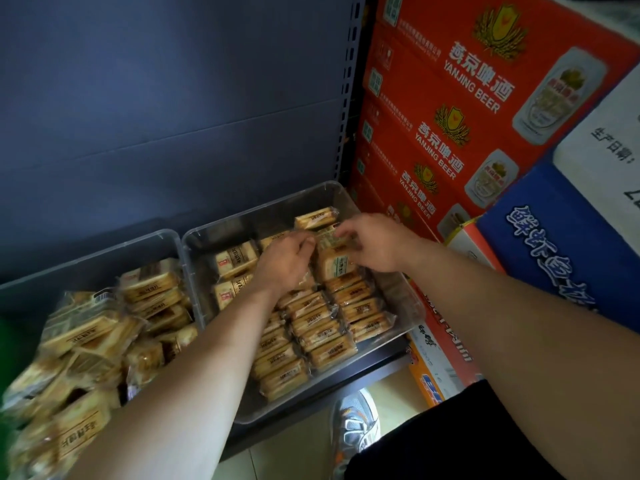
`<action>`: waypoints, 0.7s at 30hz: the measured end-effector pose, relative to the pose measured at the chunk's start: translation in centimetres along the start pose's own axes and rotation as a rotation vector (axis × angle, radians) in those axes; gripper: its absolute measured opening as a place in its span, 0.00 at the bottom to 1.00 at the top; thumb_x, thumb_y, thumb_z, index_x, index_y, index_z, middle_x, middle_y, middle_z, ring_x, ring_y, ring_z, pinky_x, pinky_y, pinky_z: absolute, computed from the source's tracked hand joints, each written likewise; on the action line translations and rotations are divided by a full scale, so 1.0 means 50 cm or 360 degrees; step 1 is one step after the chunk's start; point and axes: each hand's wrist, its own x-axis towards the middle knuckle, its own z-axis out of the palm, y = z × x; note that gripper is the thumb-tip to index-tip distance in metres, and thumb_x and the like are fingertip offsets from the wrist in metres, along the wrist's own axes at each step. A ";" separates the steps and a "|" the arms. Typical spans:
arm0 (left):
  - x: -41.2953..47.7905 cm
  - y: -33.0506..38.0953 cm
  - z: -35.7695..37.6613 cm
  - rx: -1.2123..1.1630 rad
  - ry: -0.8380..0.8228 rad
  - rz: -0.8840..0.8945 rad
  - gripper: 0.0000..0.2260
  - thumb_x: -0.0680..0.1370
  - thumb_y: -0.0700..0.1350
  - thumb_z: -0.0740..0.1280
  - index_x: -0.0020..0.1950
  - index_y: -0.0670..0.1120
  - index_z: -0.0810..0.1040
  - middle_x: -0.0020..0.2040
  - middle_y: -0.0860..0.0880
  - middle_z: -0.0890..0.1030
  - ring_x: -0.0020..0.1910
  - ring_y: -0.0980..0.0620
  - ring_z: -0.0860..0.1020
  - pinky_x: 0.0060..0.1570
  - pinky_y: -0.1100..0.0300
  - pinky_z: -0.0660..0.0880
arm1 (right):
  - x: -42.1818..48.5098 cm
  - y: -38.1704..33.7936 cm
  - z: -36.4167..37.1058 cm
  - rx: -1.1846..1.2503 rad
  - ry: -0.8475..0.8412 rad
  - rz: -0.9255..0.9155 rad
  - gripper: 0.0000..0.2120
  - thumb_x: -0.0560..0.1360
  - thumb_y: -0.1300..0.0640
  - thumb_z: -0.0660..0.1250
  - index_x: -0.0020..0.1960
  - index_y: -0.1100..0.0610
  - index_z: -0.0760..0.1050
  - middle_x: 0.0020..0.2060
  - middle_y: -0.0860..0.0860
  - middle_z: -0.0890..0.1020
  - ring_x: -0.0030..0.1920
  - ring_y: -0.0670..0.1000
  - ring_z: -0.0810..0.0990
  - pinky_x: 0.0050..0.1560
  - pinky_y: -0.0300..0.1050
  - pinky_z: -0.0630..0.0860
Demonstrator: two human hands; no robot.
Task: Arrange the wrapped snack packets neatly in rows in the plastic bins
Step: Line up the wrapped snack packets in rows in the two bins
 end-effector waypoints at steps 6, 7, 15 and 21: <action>0.020 -0.024 -0.022 -0.0047 -0.0214 -0.0082 0.16 0.81 0.52 0.67 0.70 0.57 0.75 0.65 0.52 0.80 0.59 0.51 0.79 0.60 0.51 0.77 | 0.037 0.009 0.028 -0.0852 -0.0050 -0.0197 0.25 0.76 0.45 0.71 0.71 0.47 0.71 0.64 0.50 0.76 0.66 0.53 0.71 0.65 0.54 0.67; 0.024 -0.026 -0.020 -0.0049 -0.0196 -0.0079 0.18 0.80 0.53 0.70 0.70 0.57 0.75 0.66 0.52 0.79 0.61 0.51 0.78 0.61 0.52 0.76 | 0.040 0.013 0.027 -0.0914 -0.0039 -0.0212 0.25 0.76 0.44 0.70 0.71 0.47 0.71 0.64 0.50 0.75 0.67 0.53 0.70 0.65 0.54 0.66; 0.057 -0.031 -0.014 -0.0100 -0.0183 -0.0090 0.22 0.75 0.50 0.76 0.68 0.54 0.78 0.62 0.52 0.79 0.54 0.55 0.79 0.53 0.59 0.78 | 0.047 0.026 0.031 -0.0982 0.0031 -0.0257 0.17 0.75 0.43 0.72 0.61 0.45 0.76 0.58 0.46 0.77 0.62 0.50 0.70 0.63 0.53 0.62; 0.060 -0.033 -0.015 -0.0016 -0.0277 -0.0030 0.25 0.72 0.49 0.78 0.68 0.54 0.76 0.64 0.55 0.76 0.59 0.55 0.77 0.60 0.53 0.77 | 0.049 0.031 0.033 -0.1126 0.0021 -0.0307 0.15 0.75 0.44 0.72 0.60 0.44 0.76 0.57 0.45 0.79 0.61 0.50 0.71 0.63 0.53 0.62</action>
